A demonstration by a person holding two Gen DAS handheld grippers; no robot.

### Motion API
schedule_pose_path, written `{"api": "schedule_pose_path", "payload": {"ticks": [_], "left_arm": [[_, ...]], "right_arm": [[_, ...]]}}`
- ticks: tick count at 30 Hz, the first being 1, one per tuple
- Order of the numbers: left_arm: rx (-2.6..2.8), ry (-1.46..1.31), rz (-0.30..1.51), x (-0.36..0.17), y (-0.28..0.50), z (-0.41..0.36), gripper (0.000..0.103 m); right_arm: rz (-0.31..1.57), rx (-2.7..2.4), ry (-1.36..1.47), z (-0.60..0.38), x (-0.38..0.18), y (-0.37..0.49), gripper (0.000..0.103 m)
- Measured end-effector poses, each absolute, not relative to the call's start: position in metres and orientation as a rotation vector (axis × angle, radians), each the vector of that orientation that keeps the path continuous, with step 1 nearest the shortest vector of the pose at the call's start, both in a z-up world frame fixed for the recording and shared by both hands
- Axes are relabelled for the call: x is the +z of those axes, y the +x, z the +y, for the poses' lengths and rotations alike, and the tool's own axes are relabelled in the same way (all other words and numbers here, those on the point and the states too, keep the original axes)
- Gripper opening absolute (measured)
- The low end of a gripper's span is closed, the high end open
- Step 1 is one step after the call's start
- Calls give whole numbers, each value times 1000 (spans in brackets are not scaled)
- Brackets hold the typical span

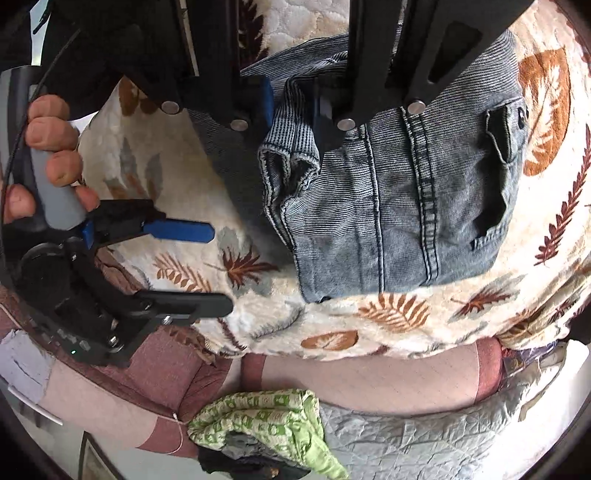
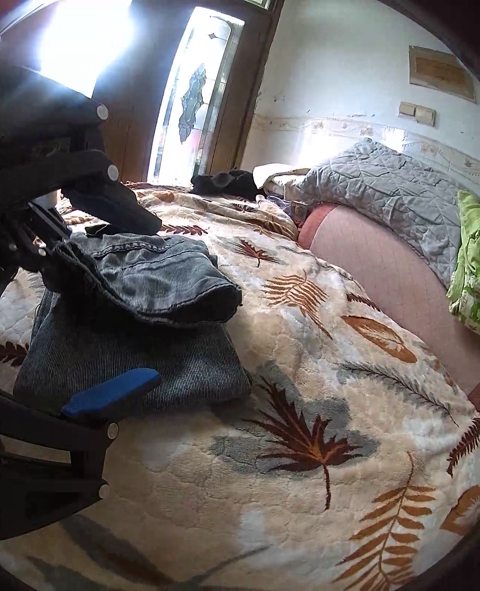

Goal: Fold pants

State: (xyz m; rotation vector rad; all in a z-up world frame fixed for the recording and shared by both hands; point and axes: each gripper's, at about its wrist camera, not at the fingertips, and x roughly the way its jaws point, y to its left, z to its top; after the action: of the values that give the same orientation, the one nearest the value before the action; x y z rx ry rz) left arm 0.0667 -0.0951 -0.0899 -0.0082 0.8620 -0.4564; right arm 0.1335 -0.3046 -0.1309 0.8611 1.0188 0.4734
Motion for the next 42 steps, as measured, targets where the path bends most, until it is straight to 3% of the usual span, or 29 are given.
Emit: {"api": "schedule_pose_path", "payload": {"ticks": [3,8,15,19,23,26,28,31,34,36,42], "left_arm": [[-477,-4,863,-87,68,-102,15],[-454,103,959,-132,67,-119,15],[-462,152,938,-127,61,-122,16],[-463,161,934,-127,61,-123,16],[-507,134,935,-115,54,-117,24],[-530,84,895,-93,39,-96,25],[-510,16,839,-75,31,-72,28],[-337,-48,723,-56,29,-27,47],[-231,-90,862,-83,56,-1,48],[-181,81,972,-117,67,-13,48],[-185,146,902,-120,58,-25,48]], "right_arm": [[1011,467,860,-309,-126,133,78],[982,501,824,-306,-107,137,78],[1011,729,895,-267,-94,179,78],[1152,872,900,-228,-125,220,85],[1369,728,924,-222,-207,235,80],[1345,744,881,-227,-201,230,70],[1337,736,856,-227,-199,228,70],[1316,732,870,-228,-199,225,70],[1316,711,840,-231,-192,222,70],[1295,688,796,-231,-174,220,72],[1174,851,822,-202,-116,230,80]]}}
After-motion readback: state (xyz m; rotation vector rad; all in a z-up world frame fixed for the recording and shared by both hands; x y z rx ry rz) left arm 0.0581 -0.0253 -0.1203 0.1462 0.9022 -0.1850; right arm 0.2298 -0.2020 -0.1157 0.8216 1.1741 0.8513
